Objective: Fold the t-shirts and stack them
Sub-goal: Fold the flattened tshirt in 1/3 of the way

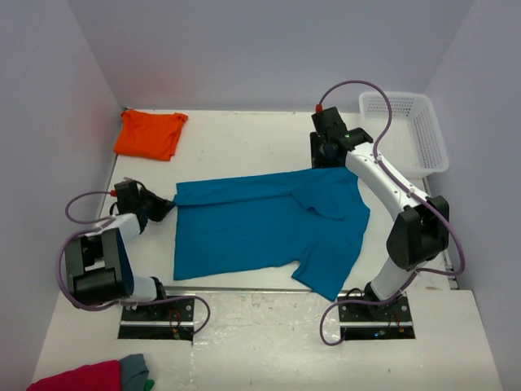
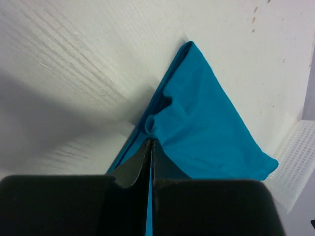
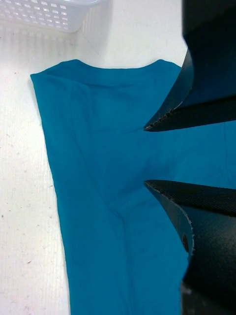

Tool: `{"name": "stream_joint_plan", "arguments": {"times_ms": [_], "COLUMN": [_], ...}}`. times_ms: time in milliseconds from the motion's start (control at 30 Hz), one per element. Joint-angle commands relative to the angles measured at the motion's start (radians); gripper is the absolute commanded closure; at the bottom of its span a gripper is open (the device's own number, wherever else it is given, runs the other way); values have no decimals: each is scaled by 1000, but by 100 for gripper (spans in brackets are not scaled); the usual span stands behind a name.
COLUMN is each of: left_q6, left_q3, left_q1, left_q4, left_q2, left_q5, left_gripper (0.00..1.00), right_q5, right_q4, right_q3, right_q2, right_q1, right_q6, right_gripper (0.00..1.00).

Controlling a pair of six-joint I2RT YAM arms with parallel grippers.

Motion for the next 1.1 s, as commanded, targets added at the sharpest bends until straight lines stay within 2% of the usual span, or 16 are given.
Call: {"name": "stream_joint_plan", "arguments": {"times_ms": [0, 200, 333, 400, 433, 500, 600, 633, 700, 767, 800, 867, 900, 933, 1000, 1067], "left_q6": [41, 30, 2, -13, -19, -42, -24, -15, 20, 50, 68, 99, 119, 161, 191, 153], "left_q3": [13, -26, -72, -95, -103, -130, -112, -100, -52, 3, 20, 97, 138, 242, 325, 312], "left_q1": [9, 9, 4, -4, -7, -11, -45, -56, -73, -80, -80, -87, -94, -117, -142, -166], "left_q4": [-20, 21, 50, 43, 22, 5, -54, -75, -75, -60, -22, 62, 89, 55, -7, 44], "left_q2": [30, 60, 13, -47, -76, -187, -348, -377, -404, -379, -312, -206, -64, 14, 179, 215], "left_q5": [2, 60, 103, 113, 105, 96, 7, -57, -87, -95, -69, 55, 112, 187, 224, 188], "left_gripper": [100, 99, 83, 66, 60, 58, 54, 53, 52, 54, 67, 100, 100, 100, 100, 100], "right_q5": [11, 8, 7, 7, 7, 5, 7, 5, 7, 7, 4, -4, 5, 2, -45, -97], "right_q4": [9, 8, -3, -3, -3, -3, 3, 6, 11, 8, 8, 11, 9, 8, 6, 17], "right_q3": [31, 45, 57, 62, 62, 62, 60, 54, 48, 46, 48, 49, 51, 65, 80, 89], "right_q2": [-30, -25, -16, -11, -10, -10, -10, -11, -7, 0, 4, 9, 18, 26, 45, 62], "right_q1": [6, 8, 9, 12, 14, 17, 18, 20, 20, 20, 20, 18, 15, 12, -3, -9], "right_q6": [-3, 2, 6, 6, 6, 8, 8, 8, 14, 20, 25, 29, 43, 51, 71, 84], "right_gripper": [55, 54, 54, 54, 54, 54, 54, 54, 54, 55, 56, 66, 81, 100, 100, 100]}}
